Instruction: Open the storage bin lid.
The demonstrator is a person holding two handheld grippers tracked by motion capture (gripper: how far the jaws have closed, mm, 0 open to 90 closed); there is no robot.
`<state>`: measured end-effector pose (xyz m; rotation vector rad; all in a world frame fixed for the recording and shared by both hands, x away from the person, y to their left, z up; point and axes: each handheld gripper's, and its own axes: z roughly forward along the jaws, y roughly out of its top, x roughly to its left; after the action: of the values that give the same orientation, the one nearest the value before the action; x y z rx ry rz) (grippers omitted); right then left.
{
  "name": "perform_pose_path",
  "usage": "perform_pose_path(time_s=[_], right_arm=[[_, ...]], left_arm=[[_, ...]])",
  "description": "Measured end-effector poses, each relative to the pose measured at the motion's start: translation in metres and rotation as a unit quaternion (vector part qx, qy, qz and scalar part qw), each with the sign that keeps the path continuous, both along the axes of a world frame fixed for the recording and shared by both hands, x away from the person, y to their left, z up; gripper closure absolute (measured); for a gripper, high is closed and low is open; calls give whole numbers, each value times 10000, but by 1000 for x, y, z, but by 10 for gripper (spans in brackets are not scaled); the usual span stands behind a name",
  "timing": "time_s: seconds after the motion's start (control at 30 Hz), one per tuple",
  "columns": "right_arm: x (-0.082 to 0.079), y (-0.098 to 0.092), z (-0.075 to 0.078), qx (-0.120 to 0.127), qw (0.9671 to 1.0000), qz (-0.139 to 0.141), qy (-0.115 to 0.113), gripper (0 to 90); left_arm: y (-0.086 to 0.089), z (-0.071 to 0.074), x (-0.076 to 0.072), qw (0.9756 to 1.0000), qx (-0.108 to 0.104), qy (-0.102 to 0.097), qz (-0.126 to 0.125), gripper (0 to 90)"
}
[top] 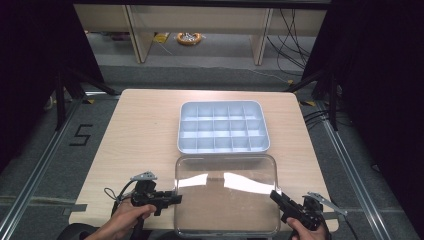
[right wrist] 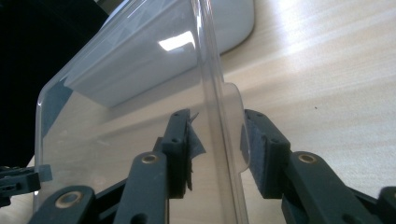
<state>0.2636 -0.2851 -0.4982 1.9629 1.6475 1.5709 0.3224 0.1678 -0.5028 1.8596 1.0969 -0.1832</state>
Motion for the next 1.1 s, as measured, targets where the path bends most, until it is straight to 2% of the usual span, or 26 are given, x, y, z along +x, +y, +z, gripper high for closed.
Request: perform_pose_path(time_s=[0.03, 0.1, 0.13, 0.17, 0.2, 0.23, 0.27, 0.3, 0.33, 0.37, 0.4, 0.47, 0.5, 0.53, 0.6, 0.63, 0.67, 0.7, 0.73, 0.77, 0.8, 0.97, 1.0, 1.03, 1.07, 1.1], right_arm=[[2, -2, -3, -136, 9999, 59, -69, 636], [2, 0, -4, -81, 9999, -17, 90, 635], [3, -2, -6, -196, 9998, 40, -3, 633], [2, 0, -4, -9, 9998, 9, 202, 632], [2, 0, -4, -9, 9998, 9, 202, 632], [4, -2, -7, -228, 9997, 58, 66, 630], [5, -1, -9, -177, 9997, 40, 159, 626], [4, -2, -9, -244, 9996, 35, 150, 625], [5, -1, -10, -180, 9997, 72, 177, 625], [6, -1, -10, -288, 9993, 20, 236, 625], [6, 0, -11, -176, 9996, 55, 217, 625], [7, -1, -11, -267, 9995, 34, 168, 624], [7, 1, -10, -285, 9992, -41, 292, 623], [9, 0, -13, -248, 9995, 30, 195, 622], [10, -2, -13, -421, 9990, 93, 115, 622], [10, -1, -13, -278, 9994, 74, 180, 620], [10, -1, -13, -278, 9994, 74, 180, 620], [10, 1, -12, -149, 9993, -33, 332, 620], [10, 1, -13, -199, 9991, -28, 362, 618], [11, -1, -14, -459, 9987, 39, 214, 616], [11, 0, -14, -309, 9991, 75, 270, 615], [13, -1, -15, -417, 9989, 135, 190, 613], [13, 3, -14, -281, 9987, -11, 420, 611], [15, 1, -16, -482, 9983, 37, 338, 610], [15, 4, -16, -305, 9988, 18, 384, 609], [15, 4, -15, -319, 9985, 36, 445, 609]], left_arm=[[-1, -1, 0, 10000, 6, 20, 8, 616], [0, -3, 1, 9999, 34, 90, -31, 614], [-1, -4, 1, 10000, 39, 82, 13, 613], [-1, -4, 1, 10000, 39, 82, 13, 613], [0, -4, 1, 9999, 29, 120, -38, 613], [-1, -5, 1, 9999, 28, 131, -12, 613], [-1, -5, 1, 9999, 52, 123, -20, 611], [-1, -6, 1, 9999, 50, 148, -18, 610], [-1, -6, 2, 9999, 87, 136, -15, 607], [-1, -7, 2, 9998, 78, 162, -36, 603], [-1, -7, 2, 9998, 78, 162, -36, 601], [-2, -8, 2, 9998, 93, 187, -33, 597], [-2, -8, 2, 9998, 98, 190, -33, 595], [-3, -8, 2, 9997, 97, 204, -33, 593], [-3, -9, 3, 9997, 123, 203, -78, 591], [-3, -9, 3, 9997, 123, 203, -78, 591], [-3, -9, 3, 9997, 141, 185, -57, 591], [-4, -9, 3, 9997, 134, 195, -36, 589], [-4, -9, 3, 9996, 200, 170, -56, 584], [-4, -9, 3, 9996, 200, 170, -56, 582], [-4, -9, 3, 9996, 234, 158, -53, 581], [-4, -10, 4, 9994, 313, 142, -29, 577], [-4, -10, 4, 9994, 295, 170, -60, 570], [-5, -11, 4, 9994, 308, 169, -56, 567], [-5, -11, 5, 9993, 328, 180, -53, 563], [-5, -12, 5, 9993, 339, 179, -21, 561]])
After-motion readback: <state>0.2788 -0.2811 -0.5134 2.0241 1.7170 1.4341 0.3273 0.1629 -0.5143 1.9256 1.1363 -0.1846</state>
